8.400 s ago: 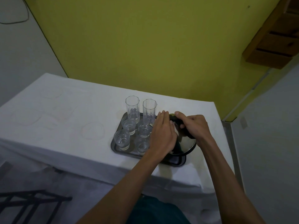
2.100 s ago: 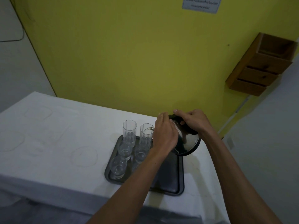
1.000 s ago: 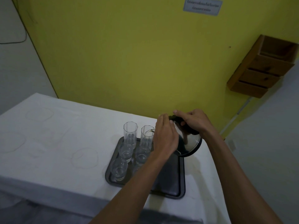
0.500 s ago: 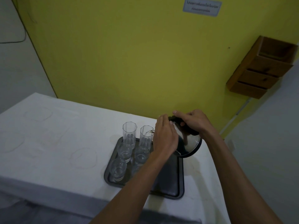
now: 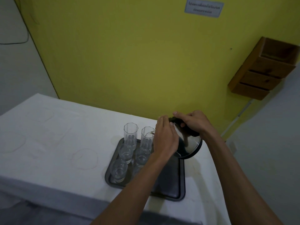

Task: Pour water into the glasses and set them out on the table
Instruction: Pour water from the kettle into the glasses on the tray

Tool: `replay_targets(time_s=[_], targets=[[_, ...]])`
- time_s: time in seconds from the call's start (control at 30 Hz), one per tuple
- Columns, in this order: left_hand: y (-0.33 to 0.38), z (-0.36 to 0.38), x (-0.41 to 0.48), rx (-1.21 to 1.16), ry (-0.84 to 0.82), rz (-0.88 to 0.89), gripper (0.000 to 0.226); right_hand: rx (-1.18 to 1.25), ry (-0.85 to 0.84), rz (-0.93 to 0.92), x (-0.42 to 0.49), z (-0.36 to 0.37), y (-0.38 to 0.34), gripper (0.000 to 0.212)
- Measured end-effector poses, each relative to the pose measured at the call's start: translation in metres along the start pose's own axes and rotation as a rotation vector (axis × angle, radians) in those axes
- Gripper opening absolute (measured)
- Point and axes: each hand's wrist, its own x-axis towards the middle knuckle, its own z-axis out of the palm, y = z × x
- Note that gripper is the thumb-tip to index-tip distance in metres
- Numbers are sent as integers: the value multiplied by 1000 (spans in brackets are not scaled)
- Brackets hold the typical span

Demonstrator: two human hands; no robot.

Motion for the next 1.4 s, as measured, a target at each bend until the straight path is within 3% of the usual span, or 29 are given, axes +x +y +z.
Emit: replay_targets(time_s=[1.4], targets=[[2, -7, -3, 5, 5, -5, 47, -25, -6, -20, -3, 0, -5, 60]])
